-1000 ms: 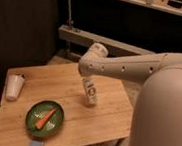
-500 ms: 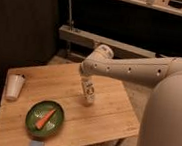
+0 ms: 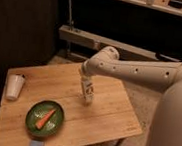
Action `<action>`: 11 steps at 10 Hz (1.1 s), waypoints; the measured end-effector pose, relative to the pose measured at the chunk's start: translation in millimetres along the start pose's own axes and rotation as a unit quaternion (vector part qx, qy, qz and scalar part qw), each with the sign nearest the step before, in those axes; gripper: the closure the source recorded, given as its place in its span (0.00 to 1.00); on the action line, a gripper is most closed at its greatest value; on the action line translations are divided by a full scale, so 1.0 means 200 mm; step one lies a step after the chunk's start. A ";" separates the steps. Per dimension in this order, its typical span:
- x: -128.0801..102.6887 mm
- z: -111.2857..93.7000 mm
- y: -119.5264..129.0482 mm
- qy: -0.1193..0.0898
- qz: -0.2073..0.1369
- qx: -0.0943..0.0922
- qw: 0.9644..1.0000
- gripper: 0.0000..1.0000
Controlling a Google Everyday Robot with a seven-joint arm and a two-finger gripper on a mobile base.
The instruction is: Stand the bottle upright
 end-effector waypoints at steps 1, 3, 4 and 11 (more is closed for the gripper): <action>0.00 0.00 0.01 -0.006 -0.001 -0.004 1.000 0.84; 0.02 -0.02 0.01 -0.013 -0.002 -0.008 1.000 0.84; 0.04 -0.02 0.01 -0.019 -0.002 -0.010 1.000 0.84; 0.07 -0.03 0.03 -0.032 -0.007 -0.008 0.999 0.84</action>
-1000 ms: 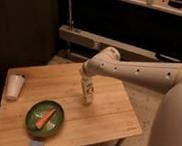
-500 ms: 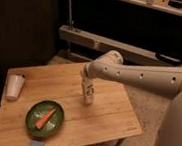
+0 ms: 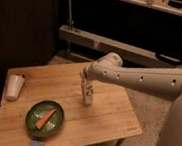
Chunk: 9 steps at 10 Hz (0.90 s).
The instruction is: Stand the bottle upright
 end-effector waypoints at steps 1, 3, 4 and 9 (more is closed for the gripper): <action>0.01 0.00 0.00 -0.002 0.001 0.000 1.000 0.84; 0.02 -0.01 0.00 -0.005 0.001 -0.002 1.000 0.84; 0.02 -0.01 0.00 -0.006 0.001 -0.003 1.000 0.84; 0.06 -0.02 0.00 -0.014 0.004 -0.004 1.000 0.84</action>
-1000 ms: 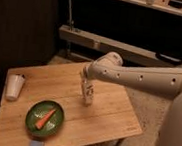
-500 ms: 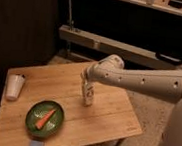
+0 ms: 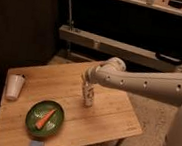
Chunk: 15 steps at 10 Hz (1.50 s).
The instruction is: Stand the bottle upright
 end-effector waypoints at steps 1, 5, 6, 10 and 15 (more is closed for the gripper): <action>0.01 0.00 0.00 -0.002 0.001 -0.001 1.000 0.84; 0.03 0.00 0.00 -0.002 0.001 -0.004 1.000 0.84; 0.03 0.01 0.00 -0.002 0.001 -0.004 1.000 0.84; 0.04 0.00 0.00 -0.004 0.002 -0.005 1.000 0.81; 0.05 -0.02 0.00 -0.009 0.004 0.000 1.000 0.32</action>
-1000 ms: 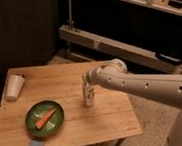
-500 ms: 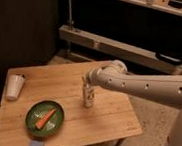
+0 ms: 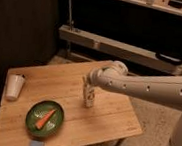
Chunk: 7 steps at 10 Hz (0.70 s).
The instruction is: Stand the bottle upright
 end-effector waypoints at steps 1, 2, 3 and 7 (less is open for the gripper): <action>0.00 0.00 0.00 0.000 0.000 0.000 1.000 0.24; 0.00 0.00 0.00 0.000 0.000 0.001 1.000 0.20; 0.00 0.00 0.00 0.001 0.000 0.001 1.000 0.20; 0.01 0.00 0.00 0.004 0.001 0.001 1.000 0.20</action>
